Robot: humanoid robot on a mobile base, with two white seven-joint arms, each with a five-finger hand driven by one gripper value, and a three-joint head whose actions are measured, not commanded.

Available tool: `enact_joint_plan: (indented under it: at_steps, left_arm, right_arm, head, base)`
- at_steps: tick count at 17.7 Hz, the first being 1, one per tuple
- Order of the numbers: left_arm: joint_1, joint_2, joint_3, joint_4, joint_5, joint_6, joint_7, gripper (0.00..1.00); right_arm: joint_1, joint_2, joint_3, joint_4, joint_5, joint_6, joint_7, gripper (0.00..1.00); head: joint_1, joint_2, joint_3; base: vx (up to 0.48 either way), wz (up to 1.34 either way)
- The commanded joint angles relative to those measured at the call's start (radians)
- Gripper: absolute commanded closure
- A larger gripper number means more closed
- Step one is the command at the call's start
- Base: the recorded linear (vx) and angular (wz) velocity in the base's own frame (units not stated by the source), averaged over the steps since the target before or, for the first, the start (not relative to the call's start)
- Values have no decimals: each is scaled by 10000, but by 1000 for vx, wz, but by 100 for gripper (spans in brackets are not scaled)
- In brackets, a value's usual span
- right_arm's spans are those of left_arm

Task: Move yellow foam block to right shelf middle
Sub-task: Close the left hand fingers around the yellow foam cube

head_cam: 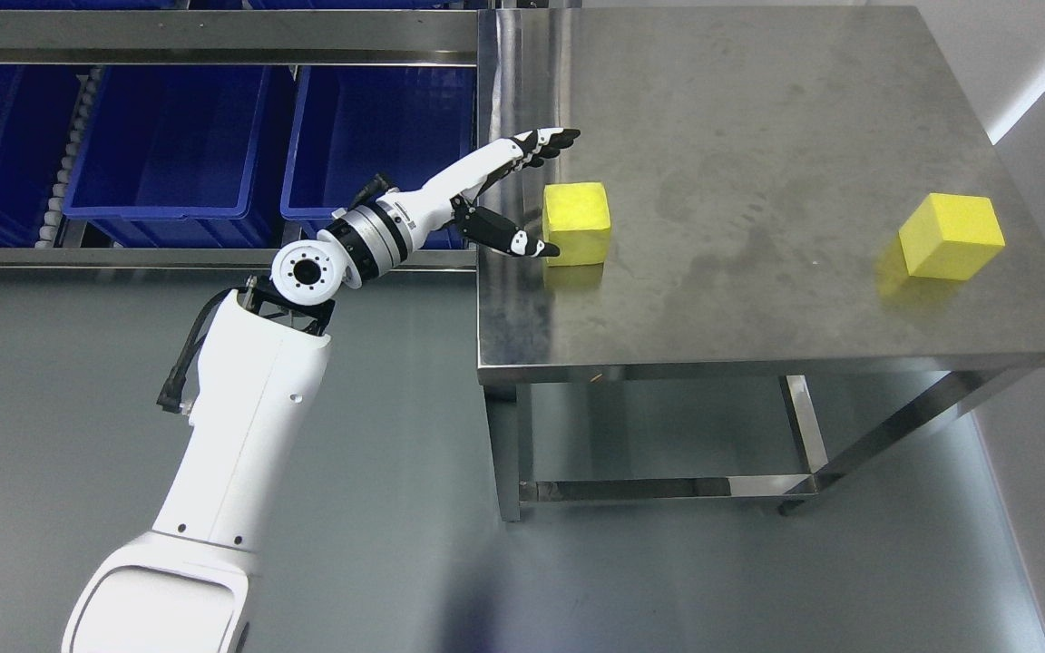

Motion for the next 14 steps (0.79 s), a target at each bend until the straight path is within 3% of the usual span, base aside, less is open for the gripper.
enact_joint_plan:
  at_steps: [1,8,14]
  left_arm:
    - [-759,72,-1394,2692,-62,17,-55,2]
    - [-1051,72,-1871,3106,491,17,-101,2]
    - [-1159,72,-1748,3092,842,-120,144,26]
  right_arm:
    - [15,-175,1,-175,31,7,-6,0]
    - [15,-175,1,-175,31,7,-6,0]
    - [15,-175,1,-175,31,7,-6,0]
  head:
    - [0,0,0]
    - [0,0,0]
    - [0,0,0]
  base:
    - [0,0]
    - [0,7]
    - [-4,47]
